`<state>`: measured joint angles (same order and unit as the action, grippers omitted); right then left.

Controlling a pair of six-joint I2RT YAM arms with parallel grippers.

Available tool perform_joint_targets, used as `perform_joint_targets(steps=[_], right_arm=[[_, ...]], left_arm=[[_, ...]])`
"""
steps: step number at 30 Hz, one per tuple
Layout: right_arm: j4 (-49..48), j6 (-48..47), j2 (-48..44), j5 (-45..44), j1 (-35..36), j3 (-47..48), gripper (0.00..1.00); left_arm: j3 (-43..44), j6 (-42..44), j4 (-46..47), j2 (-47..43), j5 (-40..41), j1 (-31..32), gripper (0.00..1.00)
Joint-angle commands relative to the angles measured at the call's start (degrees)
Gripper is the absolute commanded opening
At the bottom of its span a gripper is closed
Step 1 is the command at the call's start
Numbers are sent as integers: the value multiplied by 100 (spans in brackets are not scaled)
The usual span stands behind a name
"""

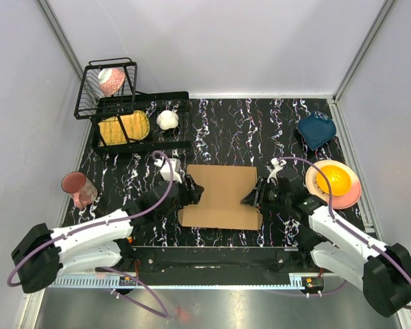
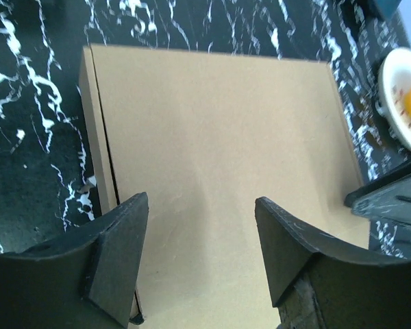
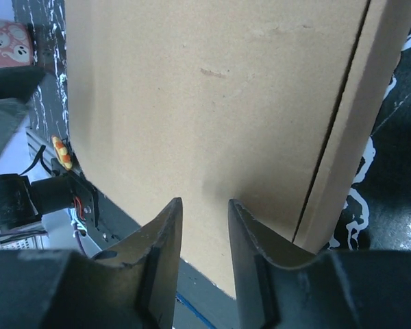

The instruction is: Fold the paper box

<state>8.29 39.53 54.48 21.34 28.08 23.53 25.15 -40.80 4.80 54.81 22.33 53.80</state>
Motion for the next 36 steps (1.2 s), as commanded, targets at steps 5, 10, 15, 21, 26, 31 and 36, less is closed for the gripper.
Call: perform_joint_targets(steps=[5,10,15,21,26,31,36], right_arm=[[-667,476,-990,133,5,161,50],[-3111,1380,-230,685,5,-225,50],[-4633,1619,1529,1003,5,-637,39],[-4592,1295,2041,713,-4,-1034,37],[-3680,1022,1122,661,-4,-868,43],[-1241,347,-541,-330,-4,220,70],[785,-278,-1264,-2348,-30,1082,88]], left_arm=[[-114,-393,381,119,-80,-10,65],[-379,-693,1409,81,-262,-159,66],[-528,-815,1760,864,-632,-282,45],[-906,-1053,2227,1847,-879,-282,35],[-1135,-940,2352,1421,-669,-291,33],[-425,-369,893,-547,489,-344,70],[-63,-139,-127,-1245,738,-686,89]])
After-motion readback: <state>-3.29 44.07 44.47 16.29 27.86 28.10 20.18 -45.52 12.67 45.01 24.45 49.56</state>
